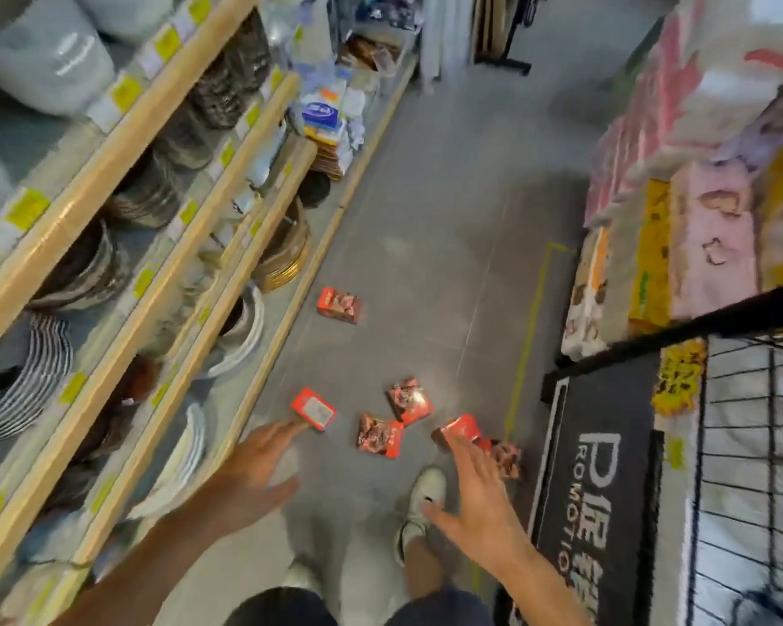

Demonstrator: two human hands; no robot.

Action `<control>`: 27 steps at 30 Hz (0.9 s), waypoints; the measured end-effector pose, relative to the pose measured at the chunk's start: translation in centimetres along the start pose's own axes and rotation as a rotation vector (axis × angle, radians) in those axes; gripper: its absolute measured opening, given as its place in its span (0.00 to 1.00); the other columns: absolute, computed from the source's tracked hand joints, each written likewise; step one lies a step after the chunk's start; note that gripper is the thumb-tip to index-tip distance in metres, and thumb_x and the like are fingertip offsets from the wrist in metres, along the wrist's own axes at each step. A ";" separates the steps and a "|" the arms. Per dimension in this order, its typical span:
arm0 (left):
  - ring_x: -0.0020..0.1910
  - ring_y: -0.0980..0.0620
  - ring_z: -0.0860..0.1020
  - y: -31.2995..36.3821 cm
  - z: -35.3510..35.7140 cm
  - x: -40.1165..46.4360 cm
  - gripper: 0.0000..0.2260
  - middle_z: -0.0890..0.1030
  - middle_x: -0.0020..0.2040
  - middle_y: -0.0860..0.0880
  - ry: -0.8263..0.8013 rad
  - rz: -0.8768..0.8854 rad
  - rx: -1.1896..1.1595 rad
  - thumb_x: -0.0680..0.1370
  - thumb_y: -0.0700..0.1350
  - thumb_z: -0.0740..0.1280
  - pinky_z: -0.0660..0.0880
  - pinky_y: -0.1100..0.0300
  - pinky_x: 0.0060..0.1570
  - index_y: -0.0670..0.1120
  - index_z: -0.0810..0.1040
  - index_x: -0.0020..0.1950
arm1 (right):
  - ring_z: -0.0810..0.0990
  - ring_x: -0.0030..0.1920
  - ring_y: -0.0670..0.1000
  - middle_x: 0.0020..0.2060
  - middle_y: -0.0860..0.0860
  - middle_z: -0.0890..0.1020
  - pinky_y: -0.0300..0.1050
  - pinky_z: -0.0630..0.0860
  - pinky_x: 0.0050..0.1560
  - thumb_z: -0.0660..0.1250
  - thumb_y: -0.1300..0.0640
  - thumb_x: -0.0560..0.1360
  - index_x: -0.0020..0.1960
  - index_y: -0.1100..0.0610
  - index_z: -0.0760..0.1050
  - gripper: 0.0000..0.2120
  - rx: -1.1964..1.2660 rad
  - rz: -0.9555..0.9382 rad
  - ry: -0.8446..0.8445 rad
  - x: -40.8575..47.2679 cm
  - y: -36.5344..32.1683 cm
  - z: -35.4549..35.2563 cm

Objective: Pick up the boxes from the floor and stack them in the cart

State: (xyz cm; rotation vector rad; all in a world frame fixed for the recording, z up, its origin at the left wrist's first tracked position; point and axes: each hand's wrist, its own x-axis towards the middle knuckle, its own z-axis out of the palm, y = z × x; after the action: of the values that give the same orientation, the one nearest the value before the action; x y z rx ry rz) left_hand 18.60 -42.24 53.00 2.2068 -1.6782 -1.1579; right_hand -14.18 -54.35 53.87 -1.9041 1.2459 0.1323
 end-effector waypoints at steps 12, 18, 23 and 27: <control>0.72 0.59 0.63 -12.0 14.7 16.9 0.28 0.63 0.73 0.61 -0.126 -0.117 -0.207 0.76 0.58 0.63 0.54 0.74 0.66 0.60 0.58 0.74 | 0.50 0.81 0.50 0.81 0.45 0.53 0.44 0.44 0.80 0.72 0.43 0.73 0.82 0.47 0.45 0.48 -0.141 -0.083 -0.194 22.2 7.9 12.3; 0.72 0.61 0.64 -20.0 22.2 23.7 0.29 0.66 0.71 0.60 -0.158 -0.144 -0.290 0.72 0.65 0.57 0.57 0.69 0.71 0.63 0.59 0.72 | 0.59 0.79 0.54 0.79 0.51 0.61 0.38 0.46 0.76 0.78 0.44 0.67 0.82 0.53 0.52 0.52 -0.174 -0.009 -0.274 31.8 15.4 26.2; 0.71 0.61 0.65 -26.6 28.7 26.7 0.26 0.66 0.71 0.61 -0.143 -0.190 -0.296 0.78 0.55 0.65 0.63 0.66 0.68 0.62 0.60 0.74 | 0.56 0.80 0.59 0.80 0.55 0.57 0.55 0.59 0.78 0.81 0.44 0.62 0.82 0.51 0.48 0.60 -0.249 -0.012 -0.312 37.9 21.0 37.7; 0.70 0.62 0.66 -29.7 33.9 28.4 0.27 0.68 0.70 0.61 -0.166 -0.214 -0.343 0.73 0.60 0.61 0.65 0.65 0.68 0.64 0.61 0.72 | 0.61 0.78 0.65 0.78 0.58 0.64 0.64 0.61 0.76 0.85 0.42 0.49 0.82 0.54 0.52 0.70 -0.413 -0.073 -0.301 41.6 25.2 44.7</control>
State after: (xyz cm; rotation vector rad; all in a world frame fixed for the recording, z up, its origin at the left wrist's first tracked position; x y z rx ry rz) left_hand 21.98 -44.84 -0.15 2.1554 -1.1972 -1.5854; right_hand 1.56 -57.16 -10.30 -2.1742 0.9955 0.6558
